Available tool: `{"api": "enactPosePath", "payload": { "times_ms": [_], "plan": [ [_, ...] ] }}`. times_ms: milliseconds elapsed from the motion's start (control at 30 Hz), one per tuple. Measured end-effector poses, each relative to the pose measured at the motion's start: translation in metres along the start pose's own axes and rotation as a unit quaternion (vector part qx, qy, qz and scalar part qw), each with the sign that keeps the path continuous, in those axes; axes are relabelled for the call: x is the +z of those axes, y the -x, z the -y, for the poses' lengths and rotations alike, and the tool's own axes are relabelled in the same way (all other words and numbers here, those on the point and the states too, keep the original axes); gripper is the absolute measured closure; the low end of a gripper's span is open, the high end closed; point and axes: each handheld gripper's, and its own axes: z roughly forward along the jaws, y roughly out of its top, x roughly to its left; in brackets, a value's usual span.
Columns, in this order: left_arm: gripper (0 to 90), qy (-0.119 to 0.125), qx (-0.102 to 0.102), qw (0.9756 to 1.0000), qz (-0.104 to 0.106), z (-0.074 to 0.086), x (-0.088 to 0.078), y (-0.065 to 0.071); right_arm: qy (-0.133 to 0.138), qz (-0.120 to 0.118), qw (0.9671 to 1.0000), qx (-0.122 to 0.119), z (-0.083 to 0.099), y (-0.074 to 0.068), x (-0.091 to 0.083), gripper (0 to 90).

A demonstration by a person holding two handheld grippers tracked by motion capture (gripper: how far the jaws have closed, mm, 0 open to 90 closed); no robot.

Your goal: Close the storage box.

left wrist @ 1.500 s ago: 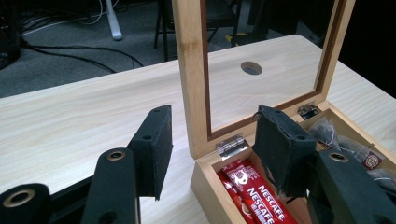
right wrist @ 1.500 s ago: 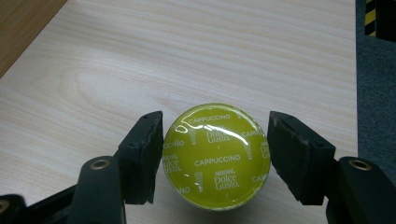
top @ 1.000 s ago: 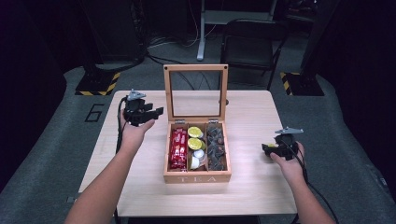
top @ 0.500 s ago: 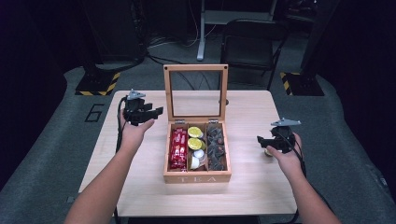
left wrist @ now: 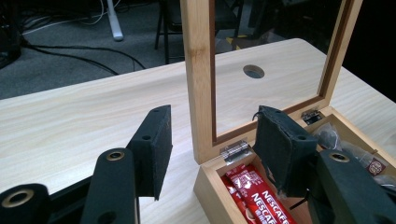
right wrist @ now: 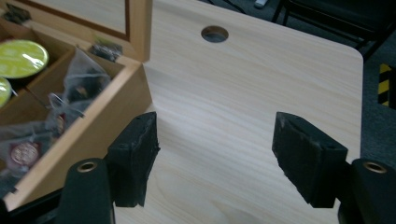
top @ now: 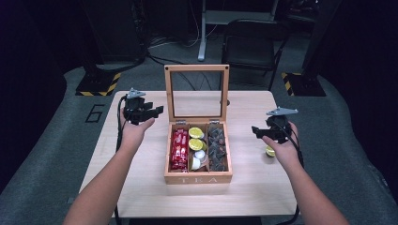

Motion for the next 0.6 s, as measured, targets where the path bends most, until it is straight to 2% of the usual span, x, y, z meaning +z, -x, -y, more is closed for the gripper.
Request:
{"api": "enactPosePath", "payload": {
  "times_ms": [133,267,600],
  "plan": [
    [46.2,0.001,0.0,1.0,0.001,0.0,0.0,0.0,0.008,-0.006,1.0,-0.002,-0.012,-0.008,-0.001,30.6],
    [46.2,-0.001,0.0,1.0,0.004,-0.001,0.002,0.002,0.009,-0.01,0.9998,-0.016,-0.022,-0.016,-0.001,30.7],
    [46.2,0.001,0.004,1.0,0.009,-0.004,0.003,0.007,0.004,-0.024,0.9991,-0.035,-0.036,-0.031,0.008,30.6]
  ]
}}
